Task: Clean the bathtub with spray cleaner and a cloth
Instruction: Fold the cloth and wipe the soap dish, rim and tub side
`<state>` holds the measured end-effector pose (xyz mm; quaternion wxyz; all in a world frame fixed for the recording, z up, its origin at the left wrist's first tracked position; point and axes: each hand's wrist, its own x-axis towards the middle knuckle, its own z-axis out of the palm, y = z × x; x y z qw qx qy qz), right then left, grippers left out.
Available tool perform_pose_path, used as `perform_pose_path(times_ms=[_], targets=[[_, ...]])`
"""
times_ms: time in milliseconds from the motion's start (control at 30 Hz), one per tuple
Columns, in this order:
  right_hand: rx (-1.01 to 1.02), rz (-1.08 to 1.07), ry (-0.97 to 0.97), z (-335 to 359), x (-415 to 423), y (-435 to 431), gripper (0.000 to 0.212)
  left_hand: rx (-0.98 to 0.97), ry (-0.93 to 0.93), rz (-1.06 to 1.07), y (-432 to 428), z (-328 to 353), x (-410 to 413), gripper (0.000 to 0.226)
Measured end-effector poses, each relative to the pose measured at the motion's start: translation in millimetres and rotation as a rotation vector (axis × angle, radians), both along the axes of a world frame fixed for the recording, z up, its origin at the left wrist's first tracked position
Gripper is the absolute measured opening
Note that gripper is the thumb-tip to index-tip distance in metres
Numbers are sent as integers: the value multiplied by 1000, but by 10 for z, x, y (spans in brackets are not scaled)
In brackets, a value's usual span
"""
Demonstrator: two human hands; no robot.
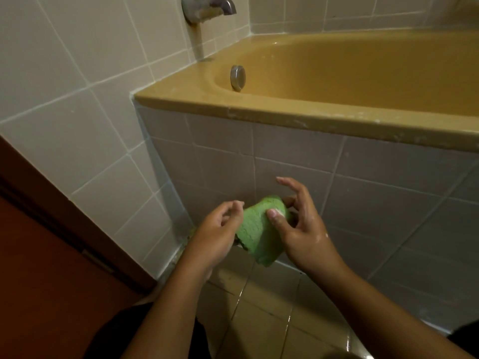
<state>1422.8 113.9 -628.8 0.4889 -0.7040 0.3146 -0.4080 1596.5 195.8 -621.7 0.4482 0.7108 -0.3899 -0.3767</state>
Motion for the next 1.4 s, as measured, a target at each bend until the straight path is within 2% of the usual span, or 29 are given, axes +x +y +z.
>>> perform_pose_path(times_ms=[33,133,233,300,433,533,633,700,767,833,933,1033,1167,1300,1400], targets=[[26,8,-37,-12,3,11,55,-3,-33,-72,34,56,-6,67],[62,88,-102,-51,21,36,56,-13,-317,-191,55,111,-33,55],[13,110,-99,-105,92,-15,62,-89,-427,-16,-21,113,-60,31],[-42,90,-96,-128,135,-60,68,-111,-499,55,-74,127,-39,26],[-214,23,-97,-133,137,-96,73,-195,-618,41,-235,314,59,24],[-362,-88,-85,-78,108,-138,67,-297,-787,-21,-462,508,128,27],[-514,-179,-29,-20,88,-138,57,-400,-1042,40,-600,706,125,35],[-570,-259,-1,16,161,-93,59,-504,-1130,59,-677,811,133,45],[-648,-337,10,15,317,-14,66,-617,-1097,77,-765,872,158,49],[-746,-371,-9,-1,515,24,74,-699,-1029,129,-858,914,180,43],[-754,-400,2,-6,842,-14,78,-744,-971,167,-972,922,240,34],[-720,-505,56,-3,1105,-106,76,-782,-953,102,-1037,911,419,30],[-752,-665,150,19,1322,-385,91,-774,-1030,-56,-1151,1035,778,37],[-862,-893,218,26,1522,-587,78,-694,-1008,-228,-1283,1125,1118,57],[-889,-1001,221,14,1627,-687,68,-682,-1009,-214,-1374,1186,1218,49]])
